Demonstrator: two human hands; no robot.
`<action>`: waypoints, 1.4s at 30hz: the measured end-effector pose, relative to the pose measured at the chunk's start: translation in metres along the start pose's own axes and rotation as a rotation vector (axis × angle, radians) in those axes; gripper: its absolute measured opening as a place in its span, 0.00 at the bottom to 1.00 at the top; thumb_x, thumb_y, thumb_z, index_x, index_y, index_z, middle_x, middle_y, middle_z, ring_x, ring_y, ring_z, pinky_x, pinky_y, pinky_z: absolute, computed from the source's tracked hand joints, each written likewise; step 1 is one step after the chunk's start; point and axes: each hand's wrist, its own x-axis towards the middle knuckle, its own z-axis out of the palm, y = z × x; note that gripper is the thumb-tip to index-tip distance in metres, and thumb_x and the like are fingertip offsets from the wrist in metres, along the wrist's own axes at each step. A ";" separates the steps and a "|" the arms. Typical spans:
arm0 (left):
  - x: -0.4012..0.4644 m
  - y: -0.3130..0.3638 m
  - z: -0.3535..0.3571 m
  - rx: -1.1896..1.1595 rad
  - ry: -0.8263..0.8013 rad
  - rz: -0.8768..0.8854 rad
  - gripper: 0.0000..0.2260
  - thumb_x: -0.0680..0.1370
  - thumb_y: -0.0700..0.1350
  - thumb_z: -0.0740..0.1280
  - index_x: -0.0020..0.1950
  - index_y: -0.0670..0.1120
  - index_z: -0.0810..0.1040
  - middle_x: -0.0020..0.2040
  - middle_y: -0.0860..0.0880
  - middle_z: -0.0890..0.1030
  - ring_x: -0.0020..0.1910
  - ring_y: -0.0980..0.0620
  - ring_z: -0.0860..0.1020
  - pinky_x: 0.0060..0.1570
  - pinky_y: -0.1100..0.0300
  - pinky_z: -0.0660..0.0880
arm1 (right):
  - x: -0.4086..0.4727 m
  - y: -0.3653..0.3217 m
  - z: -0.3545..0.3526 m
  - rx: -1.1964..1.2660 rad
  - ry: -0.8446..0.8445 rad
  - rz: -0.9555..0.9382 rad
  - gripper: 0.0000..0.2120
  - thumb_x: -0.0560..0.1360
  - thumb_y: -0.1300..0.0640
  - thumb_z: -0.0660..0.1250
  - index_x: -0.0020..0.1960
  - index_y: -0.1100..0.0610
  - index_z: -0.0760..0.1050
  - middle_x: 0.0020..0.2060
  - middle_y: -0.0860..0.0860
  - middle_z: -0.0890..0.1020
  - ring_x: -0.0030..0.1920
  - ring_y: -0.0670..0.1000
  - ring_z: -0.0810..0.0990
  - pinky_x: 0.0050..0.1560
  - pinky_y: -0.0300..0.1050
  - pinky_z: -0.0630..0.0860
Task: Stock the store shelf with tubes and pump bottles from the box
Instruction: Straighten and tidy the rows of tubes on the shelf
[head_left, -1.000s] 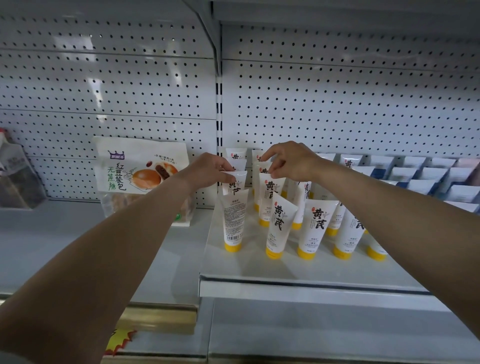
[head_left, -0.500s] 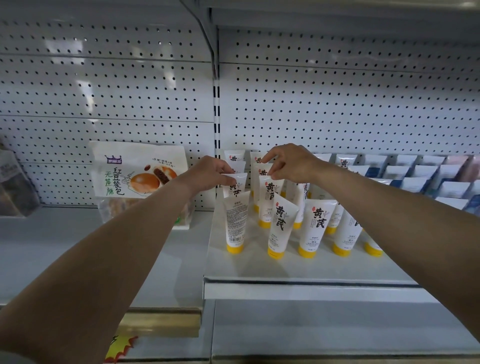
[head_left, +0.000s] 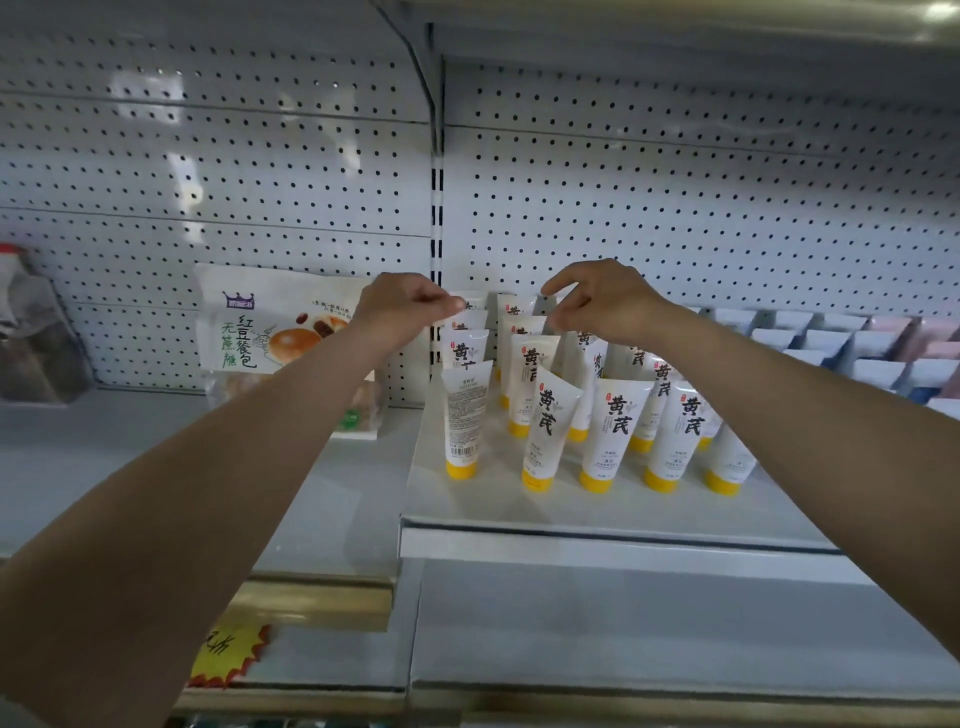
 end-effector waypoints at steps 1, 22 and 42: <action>-0.004 0.005 -0.002 0.008 -0.001 -0.005 0.14 0.71 0.57 0.75 0.51 0.50 0.84 0.50 0.55 0.84 0.51 0.58 0.79 0.49 0.61 0.74 | -0.002 -0.001 -0.002 0.001 -0.007 -0.009 0.17 0.73 0.60 0.74 0.60 0.51 0.79 0.45 0.48 0.86 0.50 0.47 0.84 0.50 0.46 0.80; -0.057 0.045 0.031 0.406 -0.116 -0.206 0.10 0.74 0.48 0.72 0.50 0.43 0.81 0.51 0.45 0.84 0.54 0.45 0.81 0.55 0.54 0.76 | -0.039 0.012 0.019 -0.103 -0.130 -0.048 0.20 0.71 0.56 0.77 0.60 0.45 0.77 0.44 0.44 0.85 0.44 0.45 0.82 0.34 0.37 0.71; -0.062 -0.002 0.015 -0.124 -0.187 -0.330 0.14 0.75 0.55 0.72 0.58 0.50 0.81 0.49 0.52 0.80 0.45 0.52 0.74 0.42 0.57 0.69 | -0.042 0.015 0.025 -0.078 -0.106 -0.062 0.18 0.73 0.59 0.75 0.61 0.48 0.78 0.46 0.47 0.85 0.49 0.47 0.81 0.32 0.35 0.68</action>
